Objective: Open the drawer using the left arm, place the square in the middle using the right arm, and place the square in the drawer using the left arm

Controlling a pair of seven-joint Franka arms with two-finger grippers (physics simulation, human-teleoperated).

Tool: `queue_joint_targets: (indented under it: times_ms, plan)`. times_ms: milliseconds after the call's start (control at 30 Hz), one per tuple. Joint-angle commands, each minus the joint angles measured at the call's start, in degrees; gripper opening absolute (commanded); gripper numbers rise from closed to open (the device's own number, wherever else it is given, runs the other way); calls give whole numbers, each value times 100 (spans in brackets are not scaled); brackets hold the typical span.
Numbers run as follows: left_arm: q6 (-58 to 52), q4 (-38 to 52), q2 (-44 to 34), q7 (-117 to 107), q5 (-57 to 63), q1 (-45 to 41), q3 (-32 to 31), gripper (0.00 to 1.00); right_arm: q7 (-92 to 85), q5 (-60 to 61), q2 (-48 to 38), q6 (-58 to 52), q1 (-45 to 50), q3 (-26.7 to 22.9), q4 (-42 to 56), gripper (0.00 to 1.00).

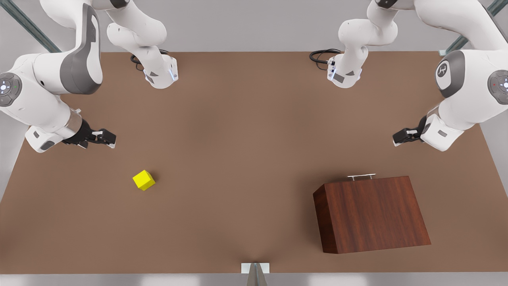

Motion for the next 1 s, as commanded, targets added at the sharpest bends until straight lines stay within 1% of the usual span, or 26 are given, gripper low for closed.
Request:
queue_joint_targets:
  times_ms: [0,33,67,100,133,167,200,233,267,333,367,433,500,533,567,600,633,667,733,767,833,867,900,933,967]
  plan:
    - [-7,-1,10,-21,46,11,0,100,0,0,0,0,-6,0,2,100]
    - [-77,-27,11,-83,46,2,18,100,17,0,8,0,-15,0,2,100]
    - [-508,-247,37,-135,46,11,35,100,35,0,8,0,-23,0,2,100]
    - [-202,-571,11,-1818,-15,2,27,100,35,0,0,0,-15,0,2,100]
    - [922,-1493,-200,-4087,-15,-50,-9,100,35,0,0,-9,-6,0,2,100]
    - [2091,-2399,-411,-5671,-59,-147,-17,100,-18,35,43,-44,3,17,-42,100]
    - [2926,-2996,-569,-6181,-59,-235,-9,100,0,79,560,-368,160,105,-69,100]
    - [3946,-3718,-789,-6613,-51,-261,-9,100,-44,105,799,-615,249,149,213,100]
    - [4553,-4158,-886,-6657,-59,-296,-9,100,-27,211,1124,-624,249,158,257,100]
    - [5379,-4922,-1132,-6771,-51,-305,-9,100,35,176,1160,-598,240,149,213,100]
    - [5573,-5037,-1141,-6780,-51,-305,0,100,-9,176,1195,-589,214,149,213,100]
    - [6347,-5468,-1159,-6789,-51,-297,9,100,-263,53,1221,-615,179,114,230,100]
    - [6602,-5608,-1106,-7087,-51,-297,18,100,-598,-166,1283,-615,170,97,230,100]
    - [6541,-5609,-1123,-7544,-33,-297,18,100,-615,-185,1379,-589,65,88,257,100]
    - [6549,-5609,-1115,-7765,20,-297,18,100,-72,-202,1371,-554,82,70,257,100]
    - [6611,-5609,-1097,-7791,37,-297,9,100,1263,-369,1327,-369,126,96,230,98]
    - [6637,-5609,-1088,-7791,37,-297,9,100,2029,-387,1344,-343,126,140,248,100]
    - [6655,-5609,-1018,-7791,37,-297,9,100,2628,-430,1362,-80,135,140,204,100]
    - [6760,-5609,-956,-7791,37,-297,9,100,2654,-852,1362,535,425,246,143,100]
    - [6751,-5609,-939,-7791,37,-297,9,100,2715,-800,1371,1019,434,246,-50,100]
    - [7015,-5617,-807,-7791,37,-297,9,100,4323,-791,1397,1116,530,255,-244,100]
    - [7129,-5617,-781,-7791,37,-297,9,100,5122,-564,1485,1055,592,246,-244,100]
    - [7208,-5617,-745,-7791,37,-297,9,100,5458,79,1625,1037,513,220,-253,100]
    - [7208,-5617,-719,-7791,37,-297,9,100,5607,429,1626,1020,373,202,-402,100]
    - [7208,-5609,-666,-7773,37,-288,18,100,5581,1107,1626,1072,109,202,-587,100]
